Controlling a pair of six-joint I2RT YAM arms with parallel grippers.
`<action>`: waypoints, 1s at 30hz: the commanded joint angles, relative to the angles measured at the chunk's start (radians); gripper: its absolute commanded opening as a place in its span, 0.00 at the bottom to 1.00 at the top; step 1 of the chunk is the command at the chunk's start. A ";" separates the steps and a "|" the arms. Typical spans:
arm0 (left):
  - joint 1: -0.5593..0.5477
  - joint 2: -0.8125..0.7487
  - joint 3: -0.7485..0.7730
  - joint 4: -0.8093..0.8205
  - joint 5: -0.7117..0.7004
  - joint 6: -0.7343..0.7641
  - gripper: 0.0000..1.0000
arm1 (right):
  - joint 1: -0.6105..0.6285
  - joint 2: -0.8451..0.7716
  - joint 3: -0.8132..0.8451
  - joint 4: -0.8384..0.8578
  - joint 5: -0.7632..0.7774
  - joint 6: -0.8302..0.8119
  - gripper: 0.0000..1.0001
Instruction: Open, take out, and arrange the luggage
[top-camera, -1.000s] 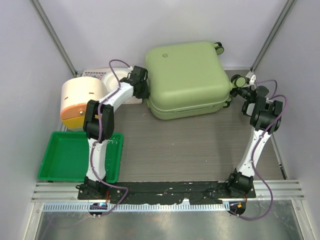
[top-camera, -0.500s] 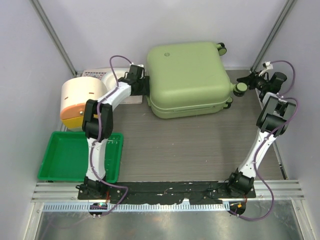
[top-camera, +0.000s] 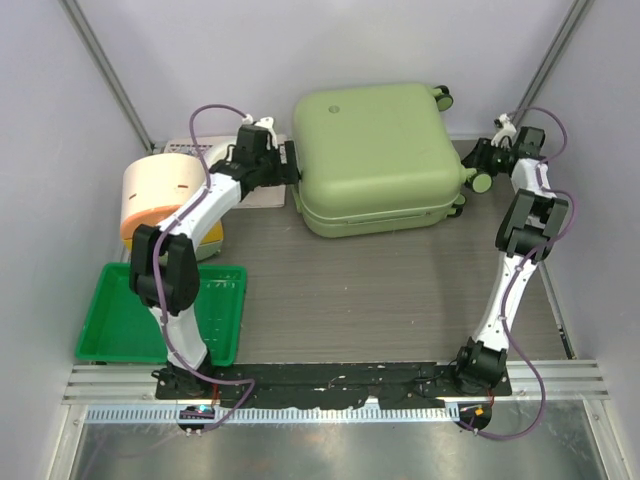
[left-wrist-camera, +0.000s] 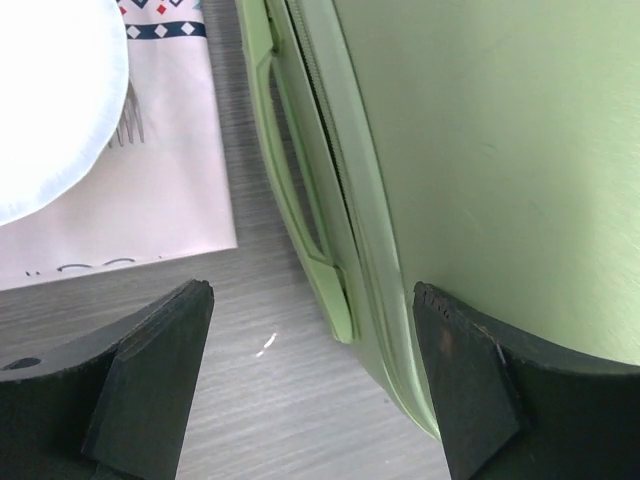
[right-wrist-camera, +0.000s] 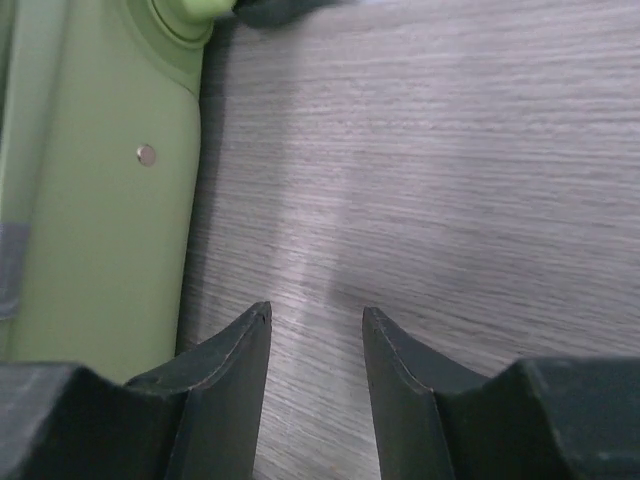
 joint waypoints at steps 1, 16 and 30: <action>-0.008 -0.112 -0.093 0.073 0.084 -0.074 0.86 | 0.030 0.068 0.170 -0.367 0.057 -0.110 0.47; -0.007 -0.290 -0.379 0.008 0.127 -0.169 0.82 | 0.055 -0.094 -0.111 -0.819 -0.047 -0.300 0.33; -0.014 -0.170 -0.332 0.113 0.152 -0.221 0.78 | 0.027 -0.648 -0.857 -0.529 -0.265 -0.242 0.34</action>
